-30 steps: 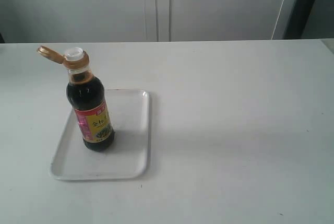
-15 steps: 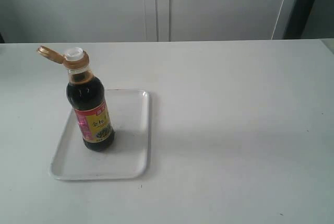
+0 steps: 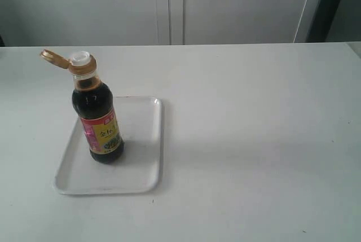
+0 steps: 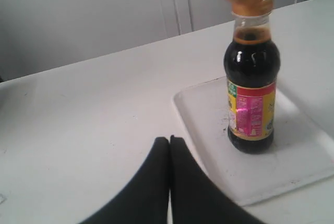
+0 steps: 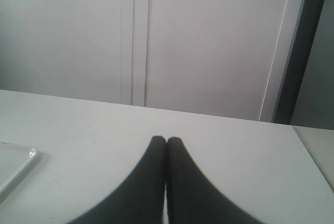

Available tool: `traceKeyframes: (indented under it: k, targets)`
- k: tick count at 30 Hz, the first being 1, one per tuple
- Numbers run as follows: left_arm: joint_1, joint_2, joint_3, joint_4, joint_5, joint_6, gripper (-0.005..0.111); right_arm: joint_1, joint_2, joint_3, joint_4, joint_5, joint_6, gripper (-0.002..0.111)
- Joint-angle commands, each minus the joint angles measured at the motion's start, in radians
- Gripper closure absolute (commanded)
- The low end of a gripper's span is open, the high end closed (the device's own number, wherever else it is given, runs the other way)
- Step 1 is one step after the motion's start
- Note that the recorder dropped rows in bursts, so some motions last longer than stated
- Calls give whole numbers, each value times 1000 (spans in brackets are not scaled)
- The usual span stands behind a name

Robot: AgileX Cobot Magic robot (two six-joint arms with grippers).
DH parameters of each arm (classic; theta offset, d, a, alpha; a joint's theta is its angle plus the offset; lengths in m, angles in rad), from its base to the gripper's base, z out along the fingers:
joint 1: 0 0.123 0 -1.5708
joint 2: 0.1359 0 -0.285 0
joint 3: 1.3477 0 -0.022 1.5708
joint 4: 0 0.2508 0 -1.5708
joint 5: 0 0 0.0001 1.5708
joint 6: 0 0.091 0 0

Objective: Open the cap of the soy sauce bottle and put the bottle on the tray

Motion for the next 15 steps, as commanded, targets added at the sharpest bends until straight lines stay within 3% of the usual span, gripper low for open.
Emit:
traceKeyframes:
  k: [1,6,15]
  targets:
    - [109,-44,91,-73,-55,4,107,0,-6,5,0,-1,-3,108]
    - [173,-82,150,-73,-52,0,107,0,-6,5,1,-1,-1,108]
    - [191,-82,236,-100,-106,-12,107,0,-6,5,1,-1,-1,108]
